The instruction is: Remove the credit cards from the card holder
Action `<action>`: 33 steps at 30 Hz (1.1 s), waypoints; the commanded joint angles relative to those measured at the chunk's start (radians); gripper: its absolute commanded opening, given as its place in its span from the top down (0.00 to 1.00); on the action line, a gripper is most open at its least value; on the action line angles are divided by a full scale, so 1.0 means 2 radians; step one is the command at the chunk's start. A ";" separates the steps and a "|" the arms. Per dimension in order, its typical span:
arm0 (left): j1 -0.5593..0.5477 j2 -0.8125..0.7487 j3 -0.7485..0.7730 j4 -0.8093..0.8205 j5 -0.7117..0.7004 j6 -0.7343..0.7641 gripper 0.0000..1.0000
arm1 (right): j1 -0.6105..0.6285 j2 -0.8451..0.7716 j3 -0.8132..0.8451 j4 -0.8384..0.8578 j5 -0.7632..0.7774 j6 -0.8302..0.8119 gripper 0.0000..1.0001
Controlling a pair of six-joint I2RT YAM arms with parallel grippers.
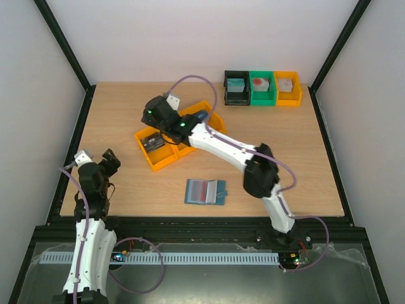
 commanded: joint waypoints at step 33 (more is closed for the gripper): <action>-0.354 0.212 0.091 0.000 0.239 0.078 0.03 | 0.004 -0.409 -0.664 -0.040 -0.091 -0.050 0.21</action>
